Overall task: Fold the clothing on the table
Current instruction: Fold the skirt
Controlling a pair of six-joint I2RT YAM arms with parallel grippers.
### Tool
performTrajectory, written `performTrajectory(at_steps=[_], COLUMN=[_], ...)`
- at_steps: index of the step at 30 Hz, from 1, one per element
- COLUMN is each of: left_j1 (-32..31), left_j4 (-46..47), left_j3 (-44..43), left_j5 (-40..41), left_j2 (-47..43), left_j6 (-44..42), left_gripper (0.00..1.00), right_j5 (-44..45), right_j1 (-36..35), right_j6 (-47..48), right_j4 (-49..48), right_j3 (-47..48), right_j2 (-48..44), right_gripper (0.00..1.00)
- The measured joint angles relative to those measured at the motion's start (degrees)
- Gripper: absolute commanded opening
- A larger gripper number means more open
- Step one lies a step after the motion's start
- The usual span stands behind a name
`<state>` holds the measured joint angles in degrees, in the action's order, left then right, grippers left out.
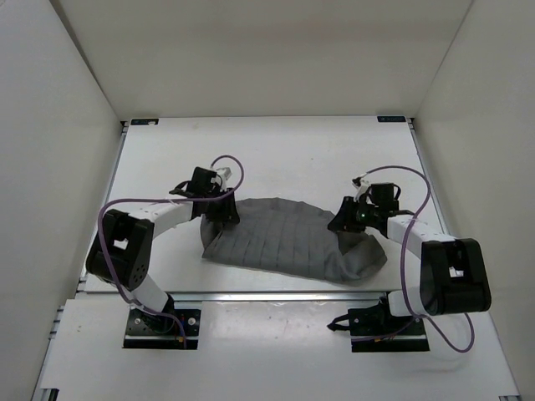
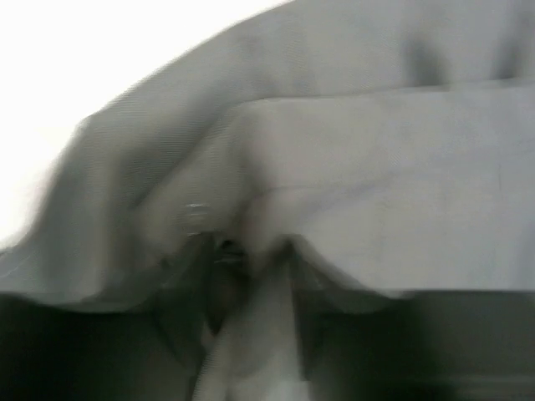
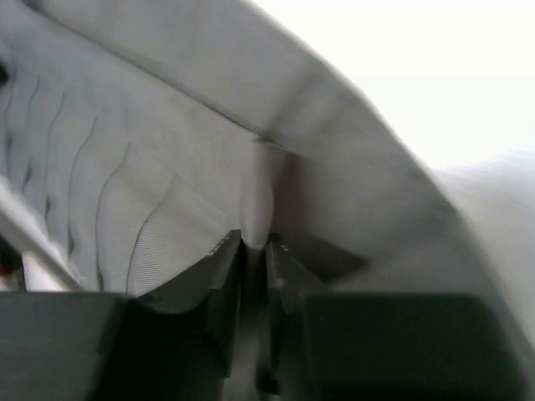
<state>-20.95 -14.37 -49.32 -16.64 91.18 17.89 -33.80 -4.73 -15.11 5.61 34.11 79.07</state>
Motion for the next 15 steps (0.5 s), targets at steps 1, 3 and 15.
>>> performTrajectory(at_steps=[1,3,15], left_j1=[0.46,1.62,3.96], left_j4=[-0.61,-2.19,-7.3], left_j3=[-0.15,-0.52,-10.21], left_j5=[1.16,3.5,10.71], left_j2=[0.48,1.38,-7.89], left_j6=[-0.57,-0.7,0.66], left_gripper=[0.77,0.99,0.99], right_j5=[1.09,2.67,13.97], right_j1=[0.59,2.14,-2.01], right_j6=[0.31,0.7,2.16], right_j4=[0.85,2.36,15.21], right_j3=[0.02,0.07,16.09], right_j2=[-0.13,-0.2,-6.47], right_gripper=[0.47,0.59,0.9])
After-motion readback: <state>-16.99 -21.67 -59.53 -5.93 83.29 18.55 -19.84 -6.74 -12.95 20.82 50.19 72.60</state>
